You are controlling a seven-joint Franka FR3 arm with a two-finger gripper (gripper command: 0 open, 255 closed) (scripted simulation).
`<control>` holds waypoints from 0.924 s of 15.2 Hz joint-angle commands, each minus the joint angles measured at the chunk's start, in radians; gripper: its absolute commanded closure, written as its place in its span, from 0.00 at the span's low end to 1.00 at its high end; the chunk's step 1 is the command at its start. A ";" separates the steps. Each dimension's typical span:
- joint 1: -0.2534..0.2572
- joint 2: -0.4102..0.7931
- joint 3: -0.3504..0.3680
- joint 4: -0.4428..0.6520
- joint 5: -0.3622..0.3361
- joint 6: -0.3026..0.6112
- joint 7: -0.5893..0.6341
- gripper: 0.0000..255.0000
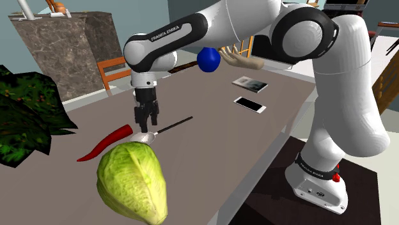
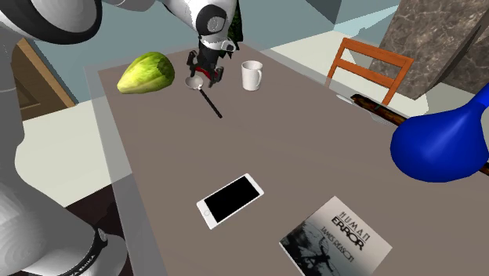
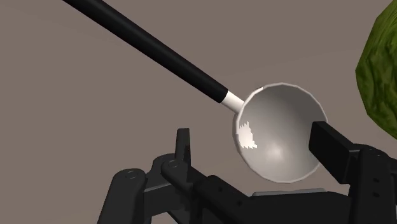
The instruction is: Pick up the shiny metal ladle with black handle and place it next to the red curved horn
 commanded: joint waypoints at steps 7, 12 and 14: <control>-0.026 -0.006 -0.010 0.109 -0.013 -0.118 0.014 0.00; -0.025 -0.006 -0.010 0.109 -0.013 -0.118 0.014 0.00; -0.025 -0.006 -0.010 0.109 -0.013 -0.118 0.014 0.00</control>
